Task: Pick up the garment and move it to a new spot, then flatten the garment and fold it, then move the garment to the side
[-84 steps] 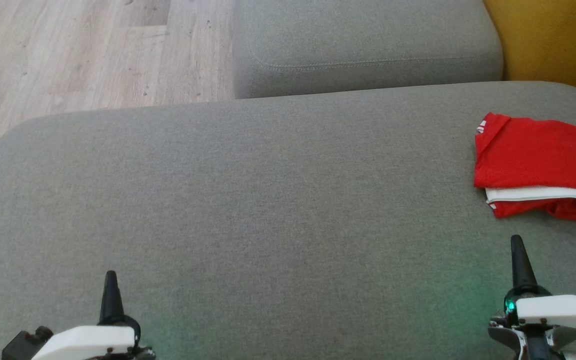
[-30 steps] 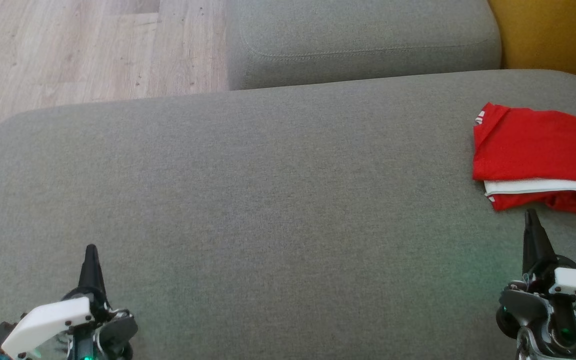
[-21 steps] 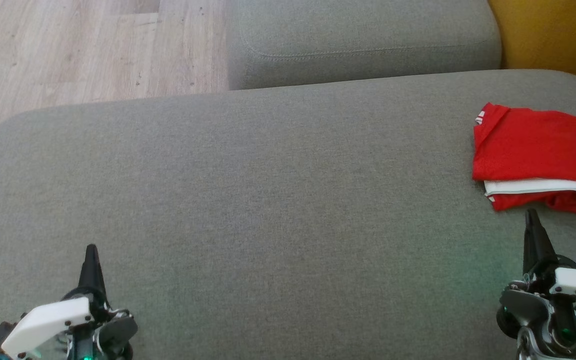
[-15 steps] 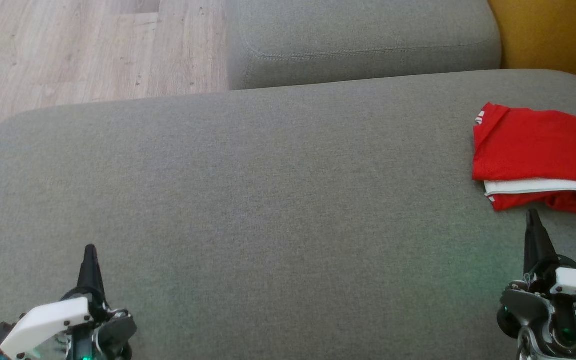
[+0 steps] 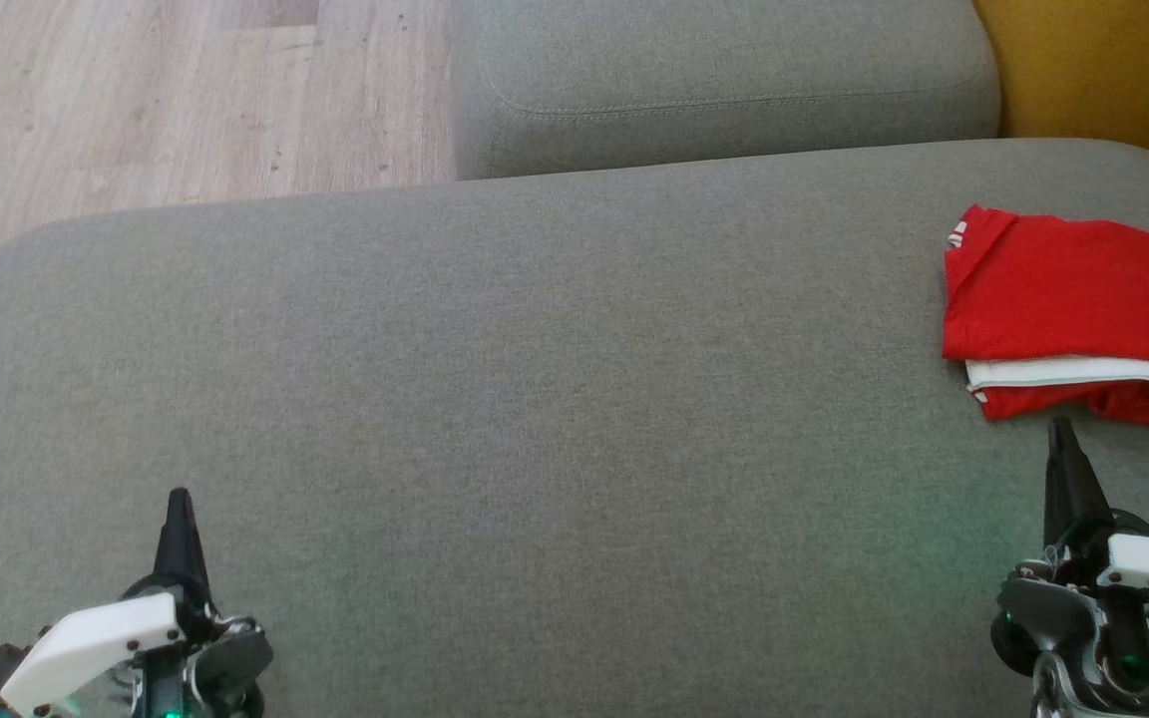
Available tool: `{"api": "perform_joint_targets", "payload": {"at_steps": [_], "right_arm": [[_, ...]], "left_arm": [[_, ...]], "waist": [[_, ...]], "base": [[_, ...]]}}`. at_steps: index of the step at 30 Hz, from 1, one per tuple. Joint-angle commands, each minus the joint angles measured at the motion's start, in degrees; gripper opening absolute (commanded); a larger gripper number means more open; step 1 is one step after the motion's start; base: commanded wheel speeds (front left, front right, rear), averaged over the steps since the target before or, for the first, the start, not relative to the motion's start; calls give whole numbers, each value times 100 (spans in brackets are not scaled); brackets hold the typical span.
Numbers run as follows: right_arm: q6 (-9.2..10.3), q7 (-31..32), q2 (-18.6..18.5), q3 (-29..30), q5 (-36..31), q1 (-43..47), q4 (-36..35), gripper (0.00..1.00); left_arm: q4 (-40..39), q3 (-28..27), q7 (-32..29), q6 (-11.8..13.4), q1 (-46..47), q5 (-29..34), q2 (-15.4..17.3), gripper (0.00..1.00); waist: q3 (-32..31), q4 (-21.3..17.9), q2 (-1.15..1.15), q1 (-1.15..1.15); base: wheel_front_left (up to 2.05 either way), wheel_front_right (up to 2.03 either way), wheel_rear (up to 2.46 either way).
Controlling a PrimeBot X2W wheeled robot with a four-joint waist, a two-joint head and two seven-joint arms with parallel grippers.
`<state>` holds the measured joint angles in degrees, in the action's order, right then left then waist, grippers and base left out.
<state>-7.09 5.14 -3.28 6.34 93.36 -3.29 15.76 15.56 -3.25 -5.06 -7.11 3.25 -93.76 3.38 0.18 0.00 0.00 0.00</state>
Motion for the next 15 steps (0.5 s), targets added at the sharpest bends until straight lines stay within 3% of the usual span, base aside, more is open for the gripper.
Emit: {"api": "perform_joint_targets", "payload": {"at_steps": [1,15], "right_arm": [[-40,45,-42,-95,-26,-279,-180,0],[-40,61,-28,-75,-43,-281,-179,0]], "left_arm": [[-157,-197,-38,-37,282,52,45,0],[-156,-220,-56,-37,284,70,29,0]], "waist": [[0,0,0,0],[0,0,0,0]], "base": [[0,0,0],[0,0,0]]}}
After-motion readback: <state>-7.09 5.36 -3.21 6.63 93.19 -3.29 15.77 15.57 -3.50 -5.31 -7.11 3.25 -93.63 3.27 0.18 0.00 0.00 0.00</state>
